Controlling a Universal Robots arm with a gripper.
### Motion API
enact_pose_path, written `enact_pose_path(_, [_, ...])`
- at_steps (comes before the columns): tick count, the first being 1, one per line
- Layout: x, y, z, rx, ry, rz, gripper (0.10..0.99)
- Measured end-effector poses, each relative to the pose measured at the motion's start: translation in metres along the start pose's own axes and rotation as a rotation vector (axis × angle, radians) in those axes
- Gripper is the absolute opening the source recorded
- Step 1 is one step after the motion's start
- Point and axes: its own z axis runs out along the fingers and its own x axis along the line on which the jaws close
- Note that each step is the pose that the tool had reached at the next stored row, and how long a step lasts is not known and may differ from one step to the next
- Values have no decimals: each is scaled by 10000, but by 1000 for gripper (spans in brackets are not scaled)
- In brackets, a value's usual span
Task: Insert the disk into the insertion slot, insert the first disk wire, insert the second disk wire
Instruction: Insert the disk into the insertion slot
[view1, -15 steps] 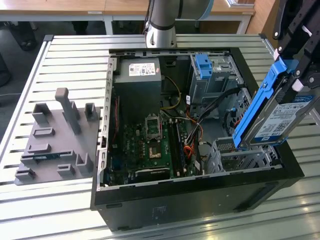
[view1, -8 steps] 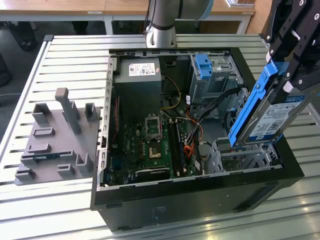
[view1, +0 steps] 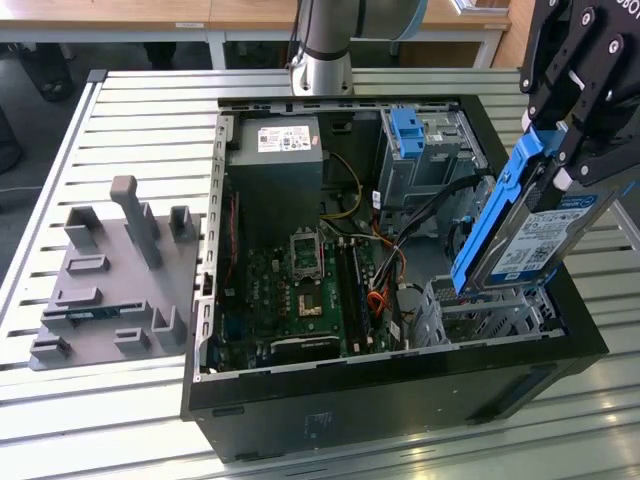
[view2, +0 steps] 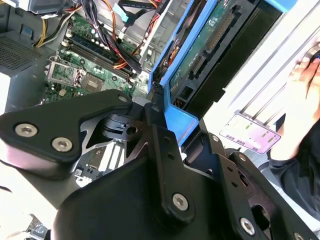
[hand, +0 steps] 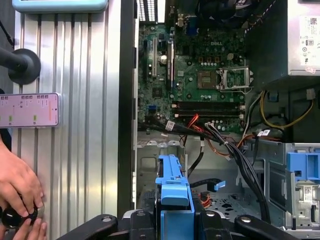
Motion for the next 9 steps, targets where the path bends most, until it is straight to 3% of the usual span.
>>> enact_pose_path(9, [-48, 30, 92, 18, -3, 28, 365])
